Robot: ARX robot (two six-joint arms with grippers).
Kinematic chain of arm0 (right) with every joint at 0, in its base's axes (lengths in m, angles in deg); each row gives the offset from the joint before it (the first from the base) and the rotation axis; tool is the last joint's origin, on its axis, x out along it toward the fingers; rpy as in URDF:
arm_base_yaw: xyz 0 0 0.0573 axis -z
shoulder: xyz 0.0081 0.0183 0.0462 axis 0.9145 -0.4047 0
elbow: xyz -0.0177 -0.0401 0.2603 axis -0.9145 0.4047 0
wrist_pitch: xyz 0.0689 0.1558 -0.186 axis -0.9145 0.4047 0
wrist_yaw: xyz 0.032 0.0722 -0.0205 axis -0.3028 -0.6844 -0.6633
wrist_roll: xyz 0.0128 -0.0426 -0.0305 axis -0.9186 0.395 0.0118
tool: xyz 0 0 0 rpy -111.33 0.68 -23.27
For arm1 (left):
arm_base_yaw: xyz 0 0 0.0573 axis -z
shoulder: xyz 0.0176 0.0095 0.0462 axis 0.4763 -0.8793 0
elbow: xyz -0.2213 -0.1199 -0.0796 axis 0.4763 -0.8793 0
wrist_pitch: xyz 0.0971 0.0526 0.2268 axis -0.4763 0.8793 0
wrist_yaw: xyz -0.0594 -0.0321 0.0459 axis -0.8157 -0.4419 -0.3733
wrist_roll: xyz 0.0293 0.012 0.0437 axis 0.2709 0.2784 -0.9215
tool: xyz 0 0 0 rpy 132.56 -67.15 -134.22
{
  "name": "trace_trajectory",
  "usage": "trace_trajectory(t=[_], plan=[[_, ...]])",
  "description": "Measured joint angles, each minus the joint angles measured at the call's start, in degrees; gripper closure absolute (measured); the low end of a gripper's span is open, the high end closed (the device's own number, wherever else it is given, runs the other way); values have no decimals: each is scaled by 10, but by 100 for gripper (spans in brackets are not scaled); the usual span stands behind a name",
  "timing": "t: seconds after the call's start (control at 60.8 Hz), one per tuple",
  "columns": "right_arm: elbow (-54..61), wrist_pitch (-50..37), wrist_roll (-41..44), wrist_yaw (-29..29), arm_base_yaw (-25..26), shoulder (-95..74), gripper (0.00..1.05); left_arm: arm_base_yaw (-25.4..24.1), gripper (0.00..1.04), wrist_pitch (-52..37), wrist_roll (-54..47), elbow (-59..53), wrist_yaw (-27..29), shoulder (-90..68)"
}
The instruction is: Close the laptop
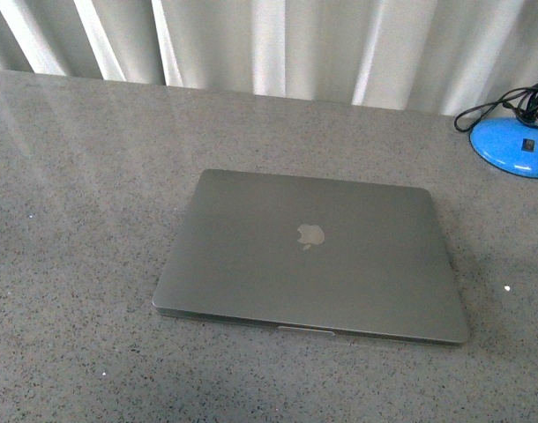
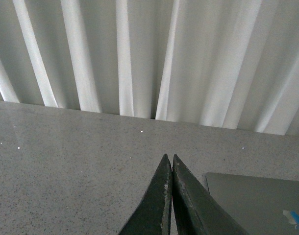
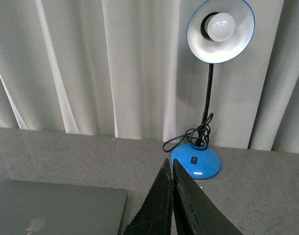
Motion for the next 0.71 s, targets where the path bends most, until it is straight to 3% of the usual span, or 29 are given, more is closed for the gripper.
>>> trace_trajectory(t=[0.51, 0.609, 0.708], plan=[[0, 94, 0, 0, 0, 95, 104, 0, 101, 110, 0, 0, 0, 111], [0, 183, 0, 0, 0, 162, 104, 0, 101, 123, 0, 0, 0, 125], [0, 194, -1, 0, 0, 193, 104, 0, 101, 172, 0, 0, 0, 162]])
